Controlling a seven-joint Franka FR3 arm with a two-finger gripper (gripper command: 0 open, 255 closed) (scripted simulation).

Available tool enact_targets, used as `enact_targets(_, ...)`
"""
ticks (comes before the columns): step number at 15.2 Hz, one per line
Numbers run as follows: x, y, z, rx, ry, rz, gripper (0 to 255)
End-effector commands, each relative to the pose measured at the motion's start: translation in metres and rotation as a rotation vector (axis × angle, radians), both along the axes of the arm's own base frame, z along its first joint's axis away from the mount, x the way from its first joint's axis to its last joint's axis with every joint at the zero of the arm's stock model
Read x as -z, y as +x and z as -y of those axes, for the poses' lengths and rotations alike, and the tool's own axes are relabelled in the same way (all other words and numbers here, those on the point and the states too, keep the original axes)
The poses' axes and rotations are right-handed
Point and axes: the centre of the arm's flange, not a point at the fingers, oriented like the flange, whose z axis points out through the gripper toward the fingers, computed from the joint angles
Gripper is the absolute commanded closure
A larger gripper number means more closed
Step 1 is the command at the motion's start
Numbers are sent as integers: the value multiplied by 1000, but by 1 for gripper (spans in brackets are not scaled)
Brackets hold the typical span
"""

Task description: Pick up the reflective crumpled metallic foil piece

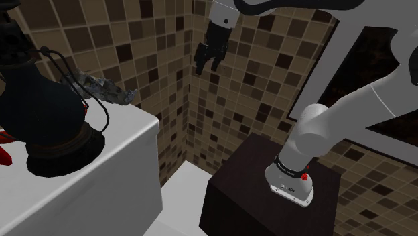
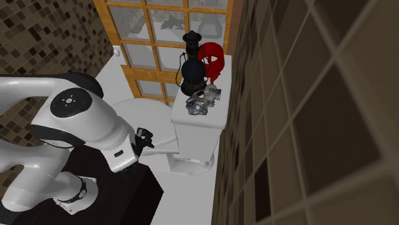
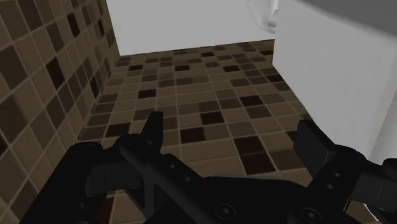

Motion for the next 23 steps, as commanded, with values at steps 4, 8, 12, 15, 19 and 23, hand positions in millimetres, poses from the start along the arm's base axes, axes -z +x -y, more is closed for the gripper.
enact_targets(4, -4, 20, -54, -81, 37, 32, 0)
enact_targets(8, -9, 33, -98, -145, 67, 58, 0)
enact_targets(12, -17, 44, -143, -210, 96, 83, 0)
enact_targets(15, -23, 49, -177, -258, 117, 102, 0)
enact_targets(19, -32, 54, -222, -323, 147, 128, 0)
enact_targets(23, -44, 55, -267, -387, 176, 153, 0)
